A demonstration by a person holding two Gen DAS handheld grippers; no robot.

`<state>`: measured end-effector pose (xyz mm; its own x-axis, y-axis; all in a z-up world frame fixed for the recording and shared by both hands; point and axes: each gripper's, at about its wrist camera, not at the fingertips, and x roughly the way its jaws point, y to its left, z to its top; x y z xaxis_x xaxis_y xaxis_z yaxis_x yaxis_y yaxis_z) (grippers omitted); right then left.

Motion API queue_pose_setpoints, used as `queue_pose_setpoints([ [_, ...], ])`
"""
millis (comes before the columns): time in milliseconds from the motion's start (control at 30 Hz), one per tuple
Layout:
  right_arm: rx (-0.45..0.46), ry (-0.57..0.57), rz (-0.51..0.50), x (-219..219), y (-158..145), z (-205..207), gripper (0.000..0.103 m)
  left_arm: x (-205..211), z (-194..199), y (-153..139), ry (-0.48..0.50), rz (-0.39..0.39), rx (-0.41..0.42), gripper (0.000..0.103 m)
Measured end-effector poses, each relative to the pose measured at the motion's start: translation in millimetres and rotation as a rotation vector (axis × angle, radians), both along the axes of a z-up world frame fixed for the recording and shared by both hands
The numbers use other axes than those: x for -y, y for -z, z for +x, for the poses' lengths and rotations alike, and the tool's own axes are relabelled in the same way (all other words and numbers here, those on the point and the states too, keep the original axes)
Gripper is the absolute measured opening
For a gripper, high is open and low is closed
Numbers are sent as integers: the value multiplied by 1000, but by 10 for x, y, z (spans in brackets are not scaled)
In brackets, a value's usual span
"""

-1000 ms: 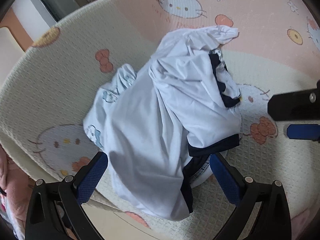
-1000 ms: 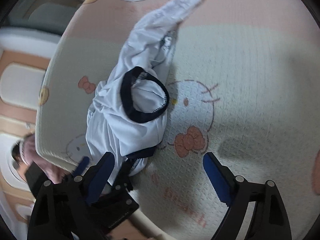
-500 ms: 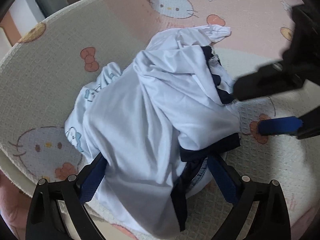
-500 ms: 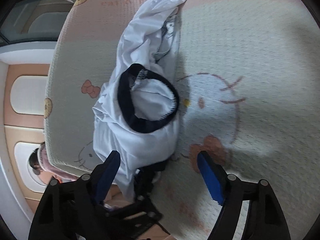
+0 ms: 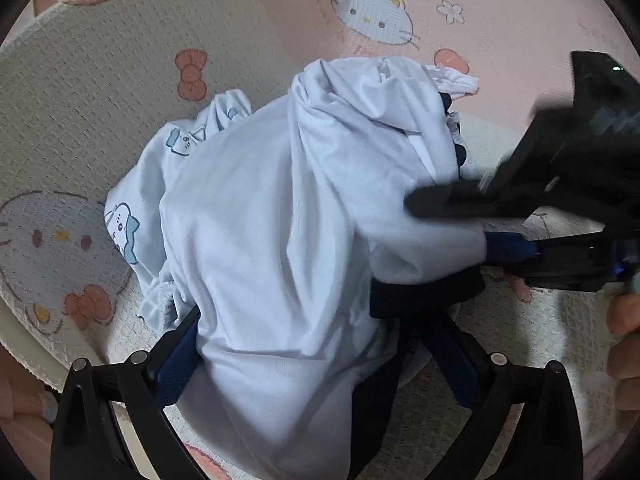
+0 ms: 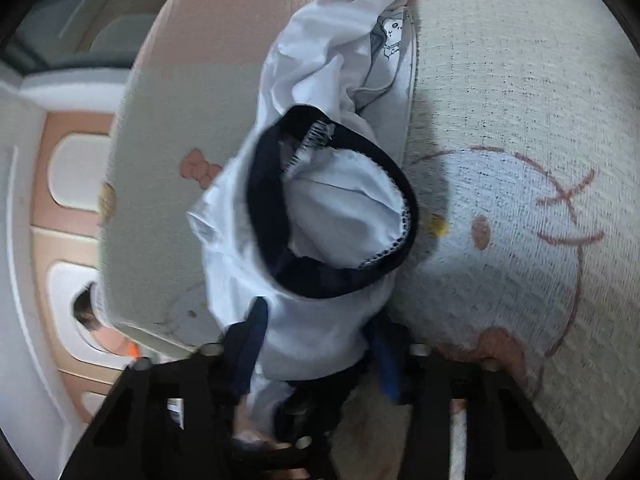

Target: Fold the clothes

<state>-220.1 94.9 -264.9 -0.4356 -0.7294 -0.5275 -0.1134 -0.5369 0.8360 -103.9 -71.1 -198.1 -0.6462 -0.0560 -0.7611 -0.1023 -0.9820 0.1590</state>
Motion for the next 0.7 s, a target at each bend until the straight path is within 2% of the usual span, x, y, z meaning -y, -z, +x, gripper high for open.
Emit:
queue_pose_setpoints([
  [67, 2, 14, -8, -26, 48, 12, 9, 7, 32, 2, -4, -2, -18, 103],
  [133, 5, 26, -61, -82, 105, 25, 3, 13, 60, 4, -8, -5, -34, 103],
  [200, 15, 27, -77, -85, 97, 15, 3, 31, 74, 9, -14, 4, -41, 103],
  [300, -4, 18, 5, 18, -17, 18, 3, -22, 95, 44, -7, 8, -69, 103],
  [367, -24, 19, 16, 52, -58, 34, 3, -44, 144, 43, 6, -10, -88, 103],
  [467, -25, 0, 4, 74, -98, 34, 3, -88, 127, -23, 21, -54, -78, 103],
  [500, -25, 2, 3, 85, -114, 33, 3, -120, 148, -67, 34, -82, -91, 99],
  [600, -44, -1, 18, 129, -172, 46, 3, -224, 263, -257, 98, -189, -182, 91],
  [700, -33, -2, -9, 139, -199, 28, 3, -350, 238, -300, 174, -255, -238, 91],
])
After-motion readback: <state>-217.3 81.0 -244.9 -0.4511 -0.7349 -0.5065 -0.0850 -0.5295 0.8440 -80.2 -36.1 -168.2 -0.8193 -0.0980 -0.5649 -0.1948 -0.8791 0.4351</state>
